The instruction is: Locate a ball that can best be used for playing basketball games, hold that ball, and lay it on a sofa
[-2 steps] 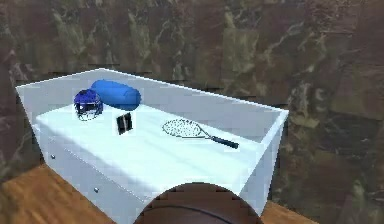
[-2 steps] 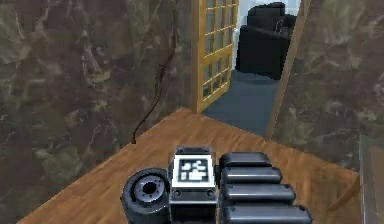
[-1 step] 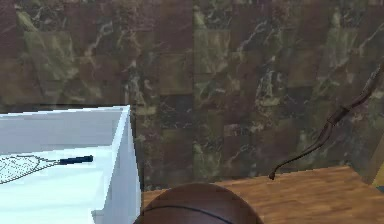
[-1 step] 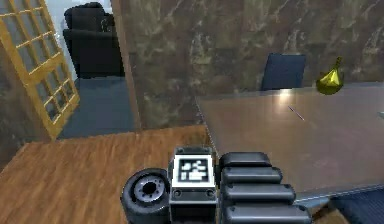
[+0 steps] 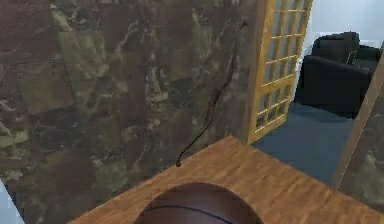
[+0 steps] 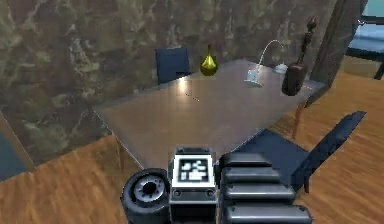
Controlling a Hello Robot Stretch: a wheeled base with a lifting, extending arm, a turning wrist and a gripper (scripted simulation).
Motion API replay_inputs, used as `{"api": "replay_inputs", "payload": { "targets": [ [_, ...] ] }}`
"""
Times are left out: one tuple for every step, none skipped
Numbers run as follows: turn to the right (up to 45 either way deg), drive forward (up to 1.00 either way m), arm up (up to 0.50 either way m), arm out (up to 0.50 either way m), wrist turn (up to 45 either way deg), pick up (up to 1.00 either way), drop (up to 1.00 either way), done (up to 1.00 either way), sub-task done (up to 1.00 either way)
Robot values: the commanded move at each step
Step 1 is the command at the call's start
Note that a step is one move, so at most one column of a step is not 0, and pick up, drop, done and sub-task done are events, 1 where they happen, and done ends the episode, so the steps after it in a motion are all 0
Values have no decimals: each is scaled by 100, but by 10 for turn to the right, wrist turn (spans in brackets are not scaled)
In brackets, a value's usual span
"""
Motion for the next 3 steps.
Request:
{"api": "replay_inputs", "payload": {
  "targets": [
    [0, 20, 0, 0, 0, 0, 0, 0, 0],
    [270, 0, 0, 0, 0, 0, 0, 0, 0],
    [0, 100, 0, 0, 0, 0, 0, 0, 0]
  ]
}}
